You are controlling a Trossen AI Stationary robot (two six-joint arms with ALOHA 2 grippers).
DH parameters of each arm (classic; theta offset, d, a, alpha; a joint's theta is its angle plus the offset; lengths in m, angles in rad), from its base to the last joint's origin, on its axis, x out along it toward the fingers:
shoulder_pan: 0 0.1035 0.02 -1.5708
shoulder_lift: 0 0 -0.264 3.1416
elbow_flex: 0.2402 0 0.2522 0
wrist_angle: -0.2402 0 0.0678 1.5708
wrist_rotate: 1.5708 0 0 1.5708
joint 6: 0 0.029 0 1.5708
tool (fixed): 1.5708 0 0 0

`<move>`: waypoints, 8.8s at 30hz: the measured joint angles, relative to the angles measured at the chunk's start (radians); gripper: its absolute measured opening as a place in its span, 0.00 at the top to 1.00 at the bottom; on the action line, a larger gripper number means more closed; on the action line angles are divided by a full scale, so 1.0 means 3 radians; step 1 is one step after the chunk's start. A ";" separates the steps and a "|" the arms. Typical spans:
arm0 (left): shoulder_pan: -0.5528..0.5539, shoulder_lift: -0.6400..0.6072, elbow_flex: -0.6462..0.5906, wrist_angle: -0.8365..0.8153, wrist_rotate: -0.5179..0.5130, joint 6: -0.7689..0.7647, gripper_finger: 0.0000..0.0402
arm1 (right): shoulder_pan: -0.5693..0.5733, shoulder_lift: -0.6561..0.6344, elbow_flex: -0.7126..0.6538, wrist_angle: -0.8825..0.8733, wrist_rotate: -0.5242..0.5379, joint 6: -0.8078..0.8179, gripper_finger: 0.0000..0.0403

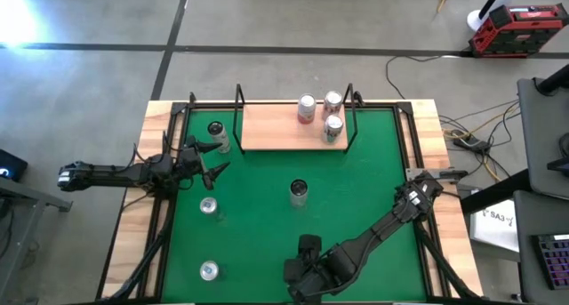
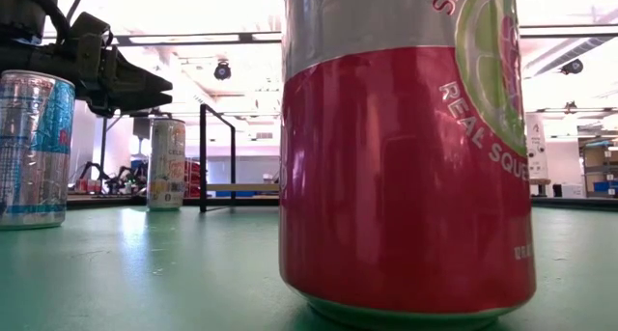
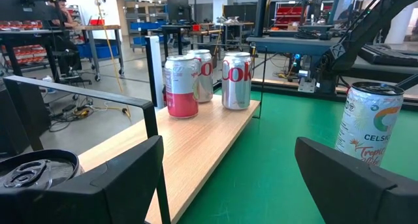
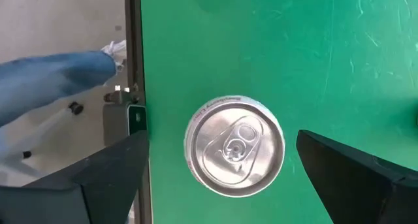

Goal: Place canned beverage on shelf
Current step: Put the white and orange soda can on the shelf aligned with the other white and orange soda can, then put the right black and white soda can on the shelf

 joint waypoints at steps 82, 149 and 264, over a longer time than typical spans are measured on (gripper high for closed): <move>0.0000 0.0015 0.0000 -0.0001 0.0000 0.0000 0.17 | -0.1545 -0.1887 -0.1618 -0.0710 0.0371 0.1347 0.24; -0.0001 0.0022 0.0001 -0.0001 0.0000 0.0000 0.17 | -0.3354 -0.0723 -0.0985 -0.0189 -0.0254 0.0342 0.19; -0.0001 0.0022 0.0000 0.0000 0.0000 0.0000 0.17 | -0.3216 -0.0753 0.0090 -0.1226 -0.0112 0.0576 0.07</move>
